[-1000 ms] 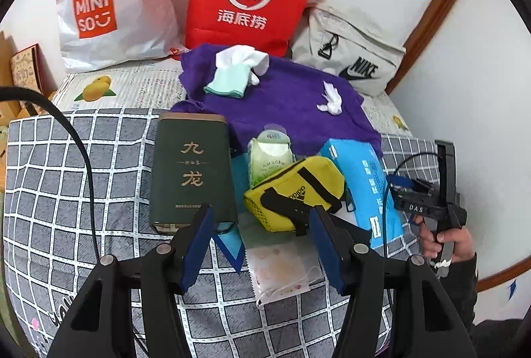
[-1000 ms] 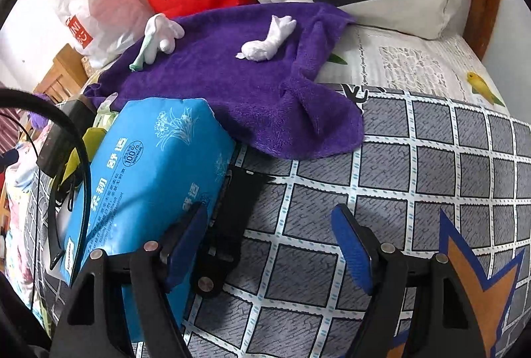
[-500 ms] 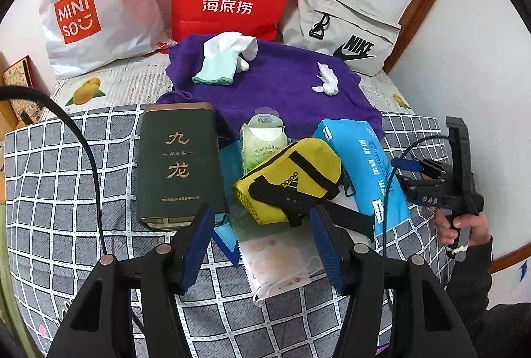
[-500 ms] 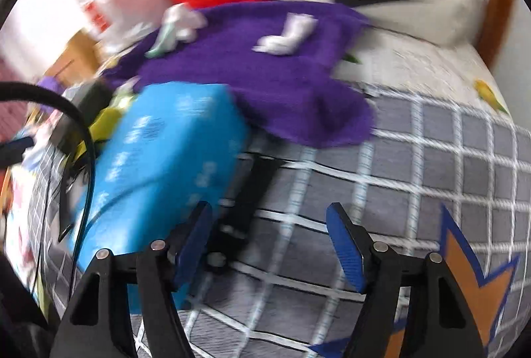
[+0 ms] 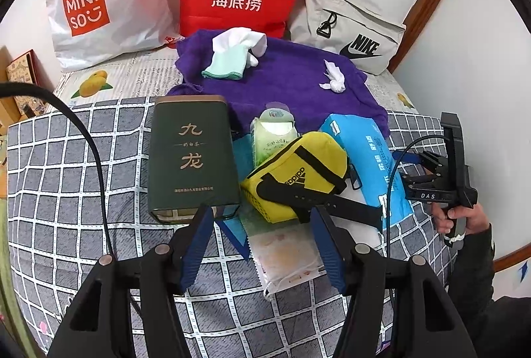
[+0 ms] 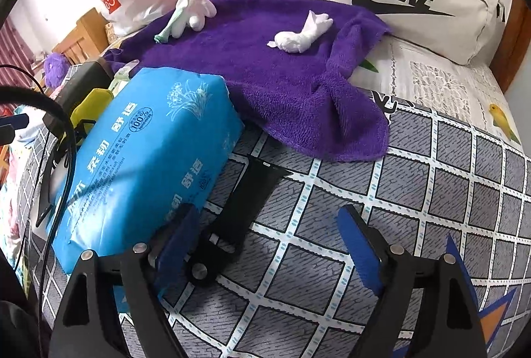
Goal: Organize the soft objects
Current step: 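Move the left gripper toward the yellow waist bag while the right gripper withdraws from the towel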
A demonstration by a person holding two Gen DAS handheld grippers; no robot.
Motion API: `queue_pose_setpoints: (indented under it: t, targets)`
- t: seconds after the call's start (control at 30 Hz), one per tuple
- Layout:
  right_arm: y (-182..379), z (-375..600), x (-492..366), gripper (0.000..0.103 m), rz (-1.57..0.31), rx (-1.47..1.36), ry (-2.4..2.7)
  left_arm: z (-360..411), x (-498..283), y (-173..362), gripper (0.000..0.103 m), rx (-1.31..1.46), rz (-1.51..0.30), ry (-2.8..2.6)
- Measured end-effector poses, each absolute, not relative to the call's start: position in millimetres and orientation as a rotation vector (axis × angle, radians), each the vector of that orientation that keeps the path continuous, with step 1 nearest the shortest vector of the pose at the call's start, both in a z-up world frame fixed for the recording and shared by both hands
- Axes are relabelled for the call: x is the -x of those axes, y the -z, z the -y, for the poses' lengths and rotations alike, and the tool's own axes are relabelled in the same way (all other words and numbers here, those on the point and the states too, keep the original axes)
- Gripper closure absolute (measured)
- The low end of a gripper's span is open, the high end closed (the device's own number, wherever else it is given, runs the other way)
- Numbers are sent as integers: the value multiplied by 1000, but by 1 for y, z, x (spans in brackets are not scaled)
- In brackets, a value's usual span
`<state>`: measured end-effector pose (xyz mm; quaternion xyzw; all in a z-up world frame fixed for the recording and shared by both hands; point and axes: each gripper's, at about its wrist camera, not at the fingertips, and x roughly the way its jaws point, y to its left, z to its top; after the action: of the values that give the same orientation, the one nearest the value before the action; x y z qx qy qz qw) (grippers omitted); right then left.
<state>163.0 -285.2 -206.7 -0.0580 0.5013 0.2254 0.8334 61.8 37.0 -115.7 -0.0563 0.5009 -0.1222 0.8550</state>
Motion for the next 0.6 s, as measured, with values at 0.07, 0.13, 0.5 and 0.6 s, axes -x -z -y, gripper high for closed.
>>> queue_pose_setpoints:
  t: [0.07,0.13,0.5,0.6]
  targets:
    - [207,287,-162,41,-1060,176,-425,-36,-62,116,44,116,-1057,257]
    - [205,290,-161,44,-1065,181,-423,-35,-60,117,44,112,-1053,261]
    - [197,291,-162,49,-1070,189,-461,-37,-55,114,44,109,-1040,266]
    - [203,277,-163,46,-1059,277,-484,-38,-56,114,44,111,-1045,259]
